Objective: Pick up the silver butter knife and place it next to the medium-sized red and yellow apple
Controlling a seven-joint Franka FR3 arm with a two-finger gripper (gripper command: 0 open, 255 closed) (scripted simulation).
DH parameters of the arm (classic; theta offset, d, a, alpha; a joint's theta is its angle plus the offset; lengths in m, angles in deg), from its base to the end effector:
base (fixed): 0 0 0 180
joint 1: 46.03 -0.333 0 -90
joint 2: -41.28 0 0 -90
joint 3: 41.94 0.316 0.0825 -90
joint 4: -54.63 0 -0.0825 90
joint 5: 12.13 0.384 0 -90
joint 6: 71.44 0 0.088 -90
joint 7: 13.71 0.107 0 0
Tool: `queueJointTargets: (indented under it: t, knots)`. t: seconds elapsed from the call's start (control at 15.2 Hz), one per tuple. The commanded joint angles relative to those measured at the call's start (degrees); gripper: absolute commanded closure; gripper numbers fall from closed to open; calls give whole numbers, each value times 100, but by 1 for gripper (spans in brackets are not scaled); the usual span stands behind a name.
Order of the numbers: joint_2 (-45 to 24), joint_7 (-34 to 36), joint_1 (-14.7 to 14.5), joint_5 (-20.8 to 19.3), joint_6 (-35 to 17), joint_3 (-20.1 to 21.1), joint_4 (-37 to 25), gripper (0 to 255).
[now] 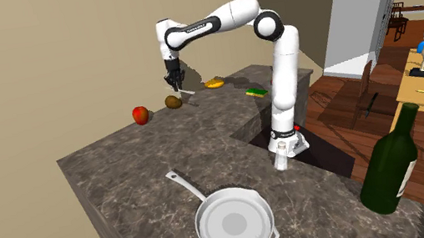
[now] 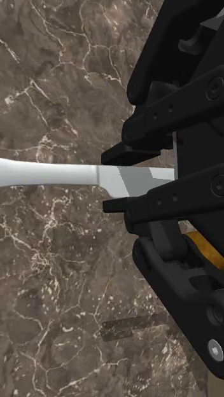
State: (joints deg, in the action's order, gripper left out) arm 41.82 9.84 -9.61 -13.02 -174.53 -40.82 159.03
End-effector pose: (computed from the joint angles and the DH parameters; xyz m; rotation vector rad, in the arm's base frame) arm 0.4552 -0.3239 0.5297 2.7270 -1.5316 -0.0234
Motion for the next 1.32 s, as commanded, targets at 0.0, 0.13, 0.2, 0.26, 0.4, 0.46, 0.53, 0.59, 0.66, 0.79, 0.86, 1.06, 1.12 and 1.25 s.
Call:
queueJointTargets:
  t: [0.0, 0.13, 0.2, 0.26, 0.4, 0.46, 0.53, 0.59, 0.66, 0.79, 0.86, 1.06, 1.12, 1.25]
  knots:
    - [-323, -228, 110, -8, 57, -112, -384, 255]
    - [-633, -435, 220, 0, 137, -206, -777, 255]
    - [-796, -536, 276, 7, 184, -250, -989, 255]
    - [-965, -636, 332, 17, 237, -292, -1212, 255]
    - [-1143, -737, 392, 29, 220, -332, -1375, 255]
    - [-1143, -736, 392, 29, 143, -332, -1297, 255]
    - [-1144, -735, 392, 29, 66, -332, -1221, 255]
    - [-1146, -734, 392, 29, -10, -332, -1148, 255]
    - [-1150, -733, 392, 29, -86, -331, -1076, 255]
    - [-1161, -731, 392, 29, -236, -331, -937, 255]
    - [-1169, -730, 392, 29, -311, -331, -870, 255]
    - [-1199, -727, 392, 29, -532, -331, -678, 255]
    - [-1211, -727, 392, 29, -605, -331, -618, 255]
    - [-1240, -725, 392, 30, -750, -331, -501, 255]
